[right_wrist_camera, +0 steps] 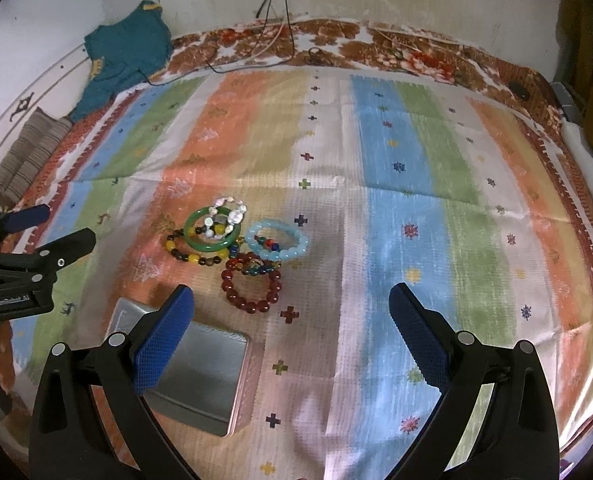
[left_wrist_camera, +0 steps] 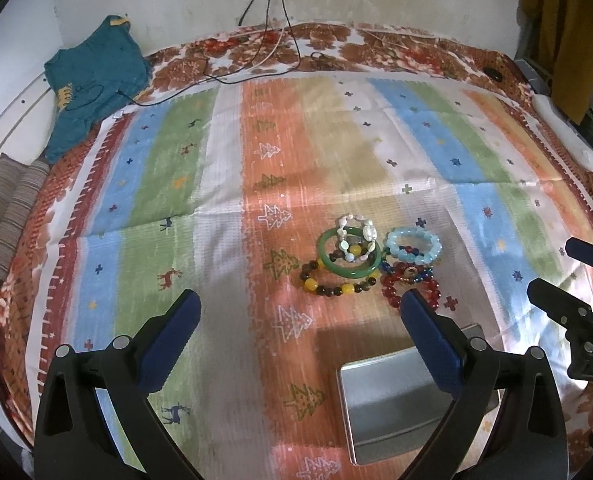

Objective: Organize jewelry
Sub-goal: 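Move both open tools down toward the bracelet cluster beside the tin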

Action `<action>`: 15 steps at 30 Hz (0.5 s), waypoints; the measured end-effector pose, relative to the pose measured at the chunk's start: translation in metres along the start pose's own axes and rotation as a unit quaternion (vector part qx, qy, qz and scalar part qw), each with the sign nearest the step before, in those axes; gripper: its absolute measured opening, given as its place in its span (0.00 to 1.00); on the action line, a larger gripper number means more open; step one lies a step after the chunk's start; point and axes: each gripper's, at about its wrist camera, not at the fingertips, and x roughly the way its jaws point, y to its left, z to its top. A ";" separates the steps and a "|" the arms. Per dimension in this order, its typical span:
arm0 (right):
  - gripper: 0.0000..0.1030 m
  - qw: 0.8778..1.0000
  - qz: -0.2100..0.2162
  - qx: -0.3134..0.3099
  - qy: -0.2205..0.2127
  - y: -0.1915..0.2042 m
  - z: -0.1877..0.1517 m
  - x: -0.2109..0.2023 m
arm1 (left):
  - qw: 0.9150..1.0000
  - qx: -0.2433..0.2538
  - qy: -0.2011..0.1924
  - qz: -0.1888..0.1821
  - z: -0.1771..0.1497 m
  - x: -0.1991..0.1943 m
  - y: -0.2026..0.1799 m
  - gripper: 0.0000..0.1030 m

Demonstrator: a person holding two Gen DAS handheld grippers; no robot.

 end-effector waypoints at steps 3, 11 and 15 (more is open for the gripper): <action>0.96 1.000 -0.003 0.002 0.011 -0.002 0.003 0.009 | 1.000 0.000 0.004 0.001 0.004 0.007 0.000 0.94; 0.96 0.999 -0.010 0.007 0.033 -0.004 0.012 0.032 | 1.000 0.004 0.014 -0.007 0.017 0.025 -0.008 0.94; 0.96 0.999 -0.014 0.006 0.039 -0.005 0.017 0.041 | 1.000 0.010 0.020 -0.007 0.023 0.036 -0.013 0.94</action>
